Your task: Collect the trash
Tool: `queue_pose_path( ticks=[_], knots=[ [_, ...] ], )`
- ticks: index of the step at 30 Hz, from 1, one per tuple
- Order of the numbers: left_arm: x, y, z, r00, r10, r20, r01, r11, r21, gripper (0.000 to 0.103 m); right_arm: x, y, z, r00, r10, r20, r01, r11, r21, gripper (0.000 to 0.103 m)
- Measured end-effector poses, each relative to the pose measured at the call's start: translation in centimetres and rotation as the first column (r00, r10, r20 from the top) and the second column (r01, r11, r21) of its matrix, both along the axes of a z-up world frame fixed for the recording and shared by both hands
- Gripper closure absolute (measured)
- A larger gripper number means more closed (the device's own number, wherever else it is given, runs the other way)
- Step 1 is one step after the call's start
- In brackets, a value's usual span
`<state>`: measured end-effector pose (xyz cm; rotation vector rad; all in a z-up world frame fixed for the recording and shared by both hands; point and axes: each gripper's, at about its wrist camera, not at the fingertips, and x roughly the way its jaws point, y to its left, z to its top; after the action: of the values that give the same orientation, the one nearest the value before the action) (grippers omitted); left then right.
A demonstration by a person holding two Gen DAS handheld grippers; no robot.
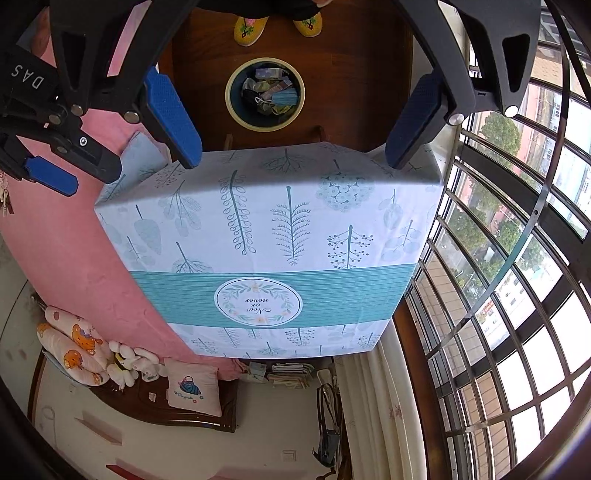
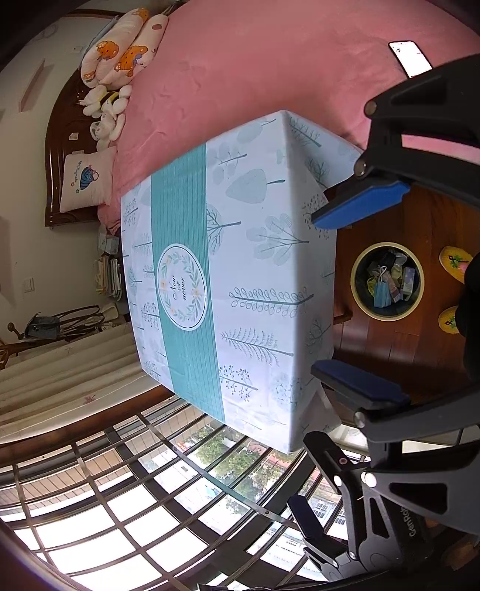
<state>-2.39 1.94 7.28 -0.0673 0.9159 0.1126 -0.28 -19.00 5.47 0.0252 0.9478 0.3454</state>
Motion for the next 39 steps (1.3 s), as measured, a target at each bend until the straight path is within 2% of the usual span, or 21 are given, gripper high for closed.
queue_pose_path(
  ticks=[29, 39],
  knots=[
    [-0.2, 0.3, -0.4, 1.0, 0.02, -0.007, -0.02, 1.0, -0.013, 0.004, 0.5, 0.3, -0.7, 1.0, 0.007, -0.018, -0.007, 1.0, -0.001, 0.029],
    [0.9, -0.1, -0.2, 0.999, 0.033, -0.008, -0.033, 0.999, -0.009, 0.004, 0.5, 0.4, -0.7, 1.0, 0.005, -0.019, -0.005, 1.0, -0.001, 0.029]
  ],
)
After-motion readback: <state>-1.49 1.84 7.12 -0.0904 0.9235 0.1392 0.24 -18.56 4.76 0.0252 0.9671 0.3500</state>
